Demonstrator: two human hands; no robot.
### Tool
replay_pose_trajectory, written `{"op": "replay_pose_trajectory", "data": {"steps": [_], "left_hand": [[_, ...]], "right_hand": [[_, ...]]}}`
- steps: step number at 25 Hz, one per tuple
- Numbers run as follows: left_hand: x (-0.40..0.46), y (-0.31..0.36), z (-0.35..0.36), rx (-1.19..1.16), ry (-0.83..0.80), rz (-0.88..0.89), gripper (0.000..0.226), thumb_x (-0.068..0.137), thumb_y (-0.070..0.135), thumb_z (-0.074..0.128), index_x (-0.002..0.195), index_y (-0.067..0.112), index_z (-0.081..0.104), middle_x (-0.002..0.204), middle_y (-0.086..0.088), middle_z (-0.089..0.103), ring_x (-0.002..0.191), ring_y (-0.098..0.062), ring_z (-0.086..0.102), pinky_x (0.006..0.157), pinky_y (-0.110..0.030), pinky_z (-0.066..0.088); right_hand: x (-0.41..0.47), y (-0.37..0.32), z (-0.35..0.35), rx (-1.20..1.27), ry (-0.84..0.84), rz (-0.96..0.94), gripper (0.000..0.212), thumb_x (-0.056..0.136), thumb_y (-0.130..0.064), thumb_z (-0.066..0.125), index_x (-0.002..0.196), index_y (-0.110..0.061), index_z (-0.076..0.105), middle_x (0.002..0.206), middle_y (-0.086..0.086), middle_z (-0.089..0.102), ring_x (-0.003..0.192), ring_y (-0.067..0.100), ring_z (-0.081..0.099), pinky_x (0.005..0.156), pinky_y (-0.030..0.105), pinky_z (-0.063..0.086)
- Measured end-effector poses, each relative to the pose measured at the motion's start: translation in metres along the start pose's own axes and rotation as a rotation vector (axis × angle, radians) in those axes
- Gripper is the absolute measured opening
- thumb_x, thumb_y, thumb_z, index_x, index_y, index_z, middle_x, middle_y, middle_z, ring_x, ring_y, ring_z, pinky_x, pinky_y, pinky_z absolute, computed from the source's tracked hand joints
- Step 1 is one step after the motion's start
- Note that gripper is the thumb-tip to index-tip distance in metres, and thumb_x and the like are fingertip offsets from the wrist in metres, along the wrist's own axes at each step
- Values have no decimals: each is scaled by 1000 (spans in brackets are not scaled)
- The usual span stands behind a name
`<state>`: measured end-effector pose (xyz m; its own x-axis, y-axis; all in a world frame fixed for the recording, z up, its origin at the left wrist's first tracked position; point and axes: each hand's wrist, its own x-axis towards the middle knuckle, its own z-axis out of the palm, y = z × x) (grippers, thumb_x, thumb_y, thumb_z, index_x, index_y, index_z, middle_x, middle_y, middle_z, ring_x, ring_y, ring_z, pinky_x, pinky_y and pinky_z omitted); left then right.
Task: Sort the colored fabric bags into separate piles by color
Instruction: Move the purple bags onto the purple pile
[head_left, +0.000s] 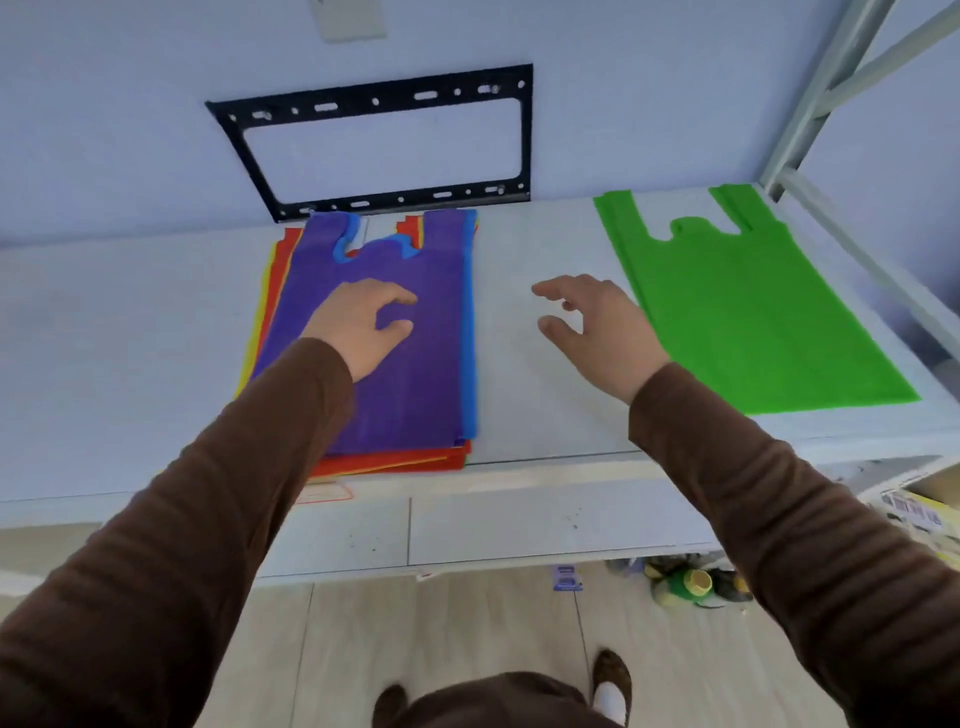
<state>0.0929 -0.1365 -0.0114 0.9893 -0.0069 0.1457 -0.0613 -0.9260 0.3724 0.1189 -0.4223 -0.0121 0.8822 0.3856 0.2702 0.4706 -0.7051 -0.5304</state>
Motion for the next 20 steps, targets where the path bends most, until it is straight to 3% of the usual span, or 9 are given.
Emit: {"op": "replay_pose_trajectory", "data": {"steps": [4, 8, 13, 17, 20], "left_hand": [[-28, -85, -31, -21, -6, -68, 30, 93, 25, 59, 124, 23, 61, 131, -6, 57, 124, -26, 51, 105, -34, 36], [-47, -132, -31, -51, -88, -81, 33, 92, 26, 62, 124, 23, 60, 134, -5, 57, 124, -25, 51, 106, -37, 39], [-49, -150, -23, -40, -124, -48, 35, 89, 31, 65, 124, 25, 60, 130, -3, 57, 121, -25, 49, 105, -40, 43], [-50, -152, -19, -37, -121, -45, 36, 91, 33, 63, 125, 25, 58, 133, -2, 54, 124, -24, 46, 106, -40, 43], [-50, -149, -20, -40, -116, -47, 36, 91, 32, 63, 126, 25, 57, 134, -2, 53, 125, -24, 45, 106, -40, 43]], "right_hand": [[-4, -65, 54, 12, -28, 191, 35, 91, -24, 58, 126, -21, 59, 110, 1, 67, 94, 20, 62, 92, 36, 47], [-6, -103, 87, -6, -138, 424, 46, 92, -28, 59, 136, -19, 50, 119, 5, 64, 107, 26, 61, 97, 33, 43], [-1, -120, 104, -51, -153, 572, 63, 91, -37, 60, 145, -19, 36, 135, 12, 55, 118, 31, 56, 100, 37, 43], [0, -130, 109, 124, -110, 617, 67, 91, -35, 63, 147, -22, 29, 138, 7, 52, 104, 26, 59, 89, 33, 50], [1, -136, 110, 305, -118, 651, 79, 88, -35, 68, 151, -29, 19, 144, 1, 46, 110, 25, 60, 92, 40, 56]]}}
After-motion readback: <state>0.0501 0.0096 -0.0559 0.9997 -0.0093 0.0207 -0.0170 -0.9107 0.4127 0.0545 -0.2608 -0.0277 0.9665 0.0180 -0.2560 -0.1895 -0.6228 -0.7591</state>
